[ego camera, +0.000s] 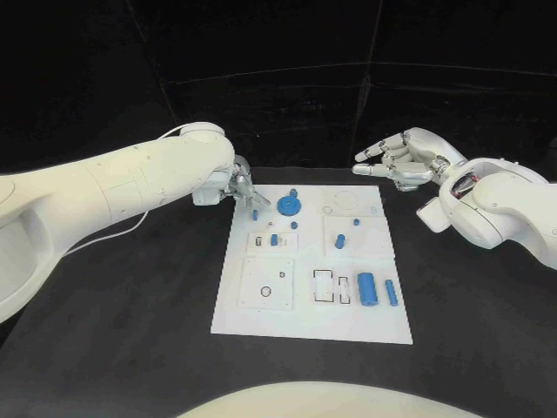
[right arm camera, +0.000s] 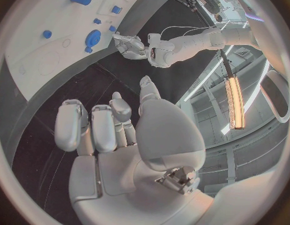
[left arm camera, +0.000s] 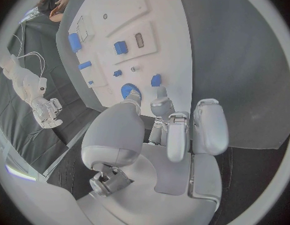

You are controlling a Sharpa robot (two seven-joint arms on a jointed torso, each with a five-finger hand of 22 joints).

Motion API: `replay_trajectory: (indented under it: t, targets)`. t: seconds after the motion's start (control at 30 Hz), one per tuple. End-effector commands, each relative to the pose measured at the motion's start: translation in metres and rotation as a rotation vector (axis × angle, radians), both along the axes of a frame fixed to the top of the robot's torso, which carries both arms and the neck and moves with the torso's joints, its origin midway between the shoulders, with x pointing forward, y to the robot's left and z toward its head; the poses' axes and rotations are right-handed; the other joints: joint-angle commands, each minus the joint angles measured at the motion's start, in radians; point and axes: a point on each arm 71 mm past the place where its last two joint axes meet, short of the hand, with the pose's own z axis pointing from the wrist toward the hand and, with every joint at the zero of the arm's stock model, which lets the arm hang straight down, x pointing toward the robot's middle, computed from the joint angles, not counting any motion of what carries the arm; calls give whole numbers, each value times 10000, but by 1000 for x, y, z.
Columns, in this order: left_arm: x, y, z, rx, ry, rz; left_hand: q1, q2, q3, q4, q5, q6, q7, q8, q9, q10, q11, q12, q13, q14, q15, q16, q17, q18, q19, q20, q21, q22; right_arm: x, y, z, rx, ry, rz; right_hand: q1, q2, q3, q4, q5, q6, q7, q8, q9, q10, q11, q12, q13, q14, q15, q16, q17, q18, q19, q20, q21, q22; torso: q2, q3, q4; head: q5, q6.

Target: Assemble the parts on the task board

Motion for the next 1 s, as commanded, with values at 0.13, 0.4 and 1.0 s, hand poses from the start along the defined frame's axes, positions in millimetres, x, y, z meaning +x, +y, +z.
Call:
replay_trajectory:
  t: [0.13, 0.4, 1.0]
  targets:
    - [0, -3, -4, 63, 277, -216, 261, 96, -138, -59, -32, 91, 7, -69, -59, 60, -18, 35, 14, 1037, 20, 31, 2634, -39, 58, -10, 53, 12, 0, 2, 1, 47, -34, 100, 67, 92, -38, 6, 52, -62, -18, 67, -11, -49, -4, 52, 7, 280, -24, -36, 16, 58, -43, 4, -44, 7, -4, 7, 5, -2, -18]
    - [1, -1, -9, 175, 472, -166, 589, 241, -179, -151, -28, 108, 14, -86, -119, 42, -14, 17, -17, 1037, 25, 31, 2634, -38, 54, -10, 44, 13, 0, 2, 1, 46, -30, 99, 132, 135, -40, 0, 111, -65, -20, 74, -11, -57, -7, 54, -2, 282, -26, -37, 18, 60, -47, 2, -51, -1, -6, 4, 10, -15, -43]
    - [2, -1, -13, 143, 495, -118, 937, 473, -180, -266, -26, 129, 25, -98, -193, 51, -5, 42, 3, 1037, 33, 31, 2634, -41, 56, -3, 46, 35, 1, 4, 1, 46, -23, 128, 238, 195, -39, -21, 187, -67, -24, 85, -11, -57, -12, 69, 3, 284, -30, -37, 24, 59, -39, -1, -50, 6, -8, 10, 20, -30, -80]
